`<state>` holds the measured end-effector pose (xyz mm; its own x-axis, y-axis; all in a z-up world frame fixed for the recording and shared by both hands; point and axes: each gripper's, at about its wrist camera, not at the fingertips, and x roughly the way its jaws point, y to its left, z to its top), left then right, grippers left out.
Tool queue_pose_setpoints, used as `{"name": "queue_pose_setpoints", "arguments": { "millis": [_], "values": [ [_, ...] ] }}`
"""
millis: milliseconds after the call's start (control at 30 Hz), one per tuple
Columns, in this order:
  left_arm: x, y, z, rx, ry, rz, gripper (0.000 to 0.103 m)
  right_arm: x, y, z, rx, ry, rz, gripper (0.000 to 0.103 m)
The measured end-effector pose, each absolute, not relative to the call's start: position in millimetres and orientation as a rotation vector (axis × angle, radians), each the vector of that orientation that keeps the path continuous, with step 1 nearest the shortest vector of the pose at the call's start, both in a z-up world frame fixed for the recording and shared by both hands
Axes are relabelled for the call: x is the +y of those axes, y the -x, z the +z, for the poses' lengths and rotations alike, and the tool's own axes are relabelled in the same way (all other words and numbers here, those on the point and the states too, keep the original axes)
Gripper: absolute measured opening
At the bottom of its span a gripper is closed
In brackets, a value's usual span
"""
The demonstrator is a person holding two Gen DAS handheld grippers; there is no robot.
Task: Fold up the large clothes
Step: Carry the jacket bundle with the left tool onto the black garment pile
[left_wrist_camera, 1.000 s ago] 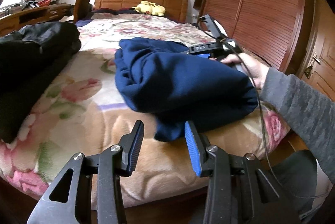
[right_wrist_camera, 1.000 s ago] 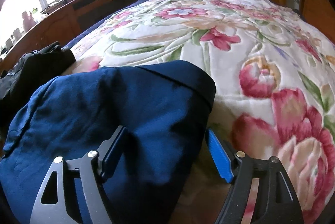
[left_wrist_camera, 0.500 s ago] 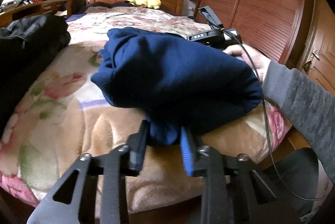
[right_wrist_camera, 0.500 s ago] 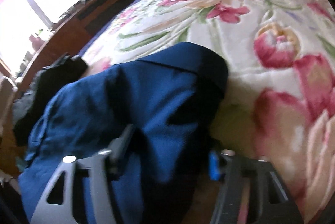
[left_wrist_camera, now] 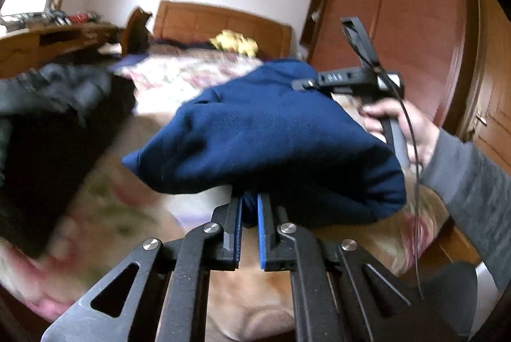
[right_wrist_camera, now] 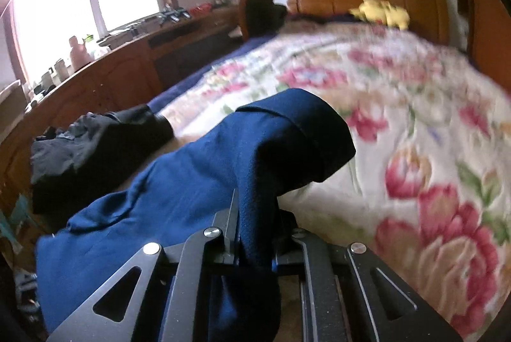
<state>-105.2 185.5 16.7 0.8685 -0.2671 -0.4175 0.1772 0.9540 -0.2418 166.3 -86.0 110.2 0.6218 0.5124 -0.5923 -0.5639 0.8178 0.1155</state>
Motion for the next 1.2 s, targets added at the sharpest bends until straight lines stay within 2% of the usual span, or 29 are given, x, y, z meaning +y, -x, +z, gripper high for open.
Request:
{"name": "queue_pose_setpoints", "arguments": {
  "millis": [367,567,700,833,933,1100,1167,1200],
  "values": [
    [309.2,103.1,116.9,0.260,0.104,0.008,0.008,13.7,-143.2,203.4,0.441,0.161,0.671,0.011],
    [385.9,105.1,133.8,0.284,0.079,0.194,0.008,105.9,-143.0,224.6,0.373,0.177,0.749,0.009],
    [423.9,107.0,109.8,0.381,0.080,0.301,0.008,169.0,-152.7,203.0,0.395,0.161,0.800,0.009],
    [446.0,104.8,58.7,0.487,0.109,0.374,0.009,215.4,-169.0,132.0,0.593,0.203,0.800,0.012],
    [447.8,110.9,46.1,0.471,0.138,0.370,0.010,224.1,-167.3,83.7,0.620,0.336,0.699,0.023],
    [440.9,117.6,46.8,0.459,0.126,0.393,0.015,180.4,-167.9,82.7,0.617,0.244,0.747,0.049],
    [435.7,130.9,51.2,0.445,0.135,0.389,0.022,166.8,-148.5,97.3,0.561,0.238,0.753,0.052],
    [433.2,134.7,54.1,0.434,0.141,0.388,0.029,156.7,-141.9,100.7,0.544,0.233,0.767,0.055]
  ]
}}
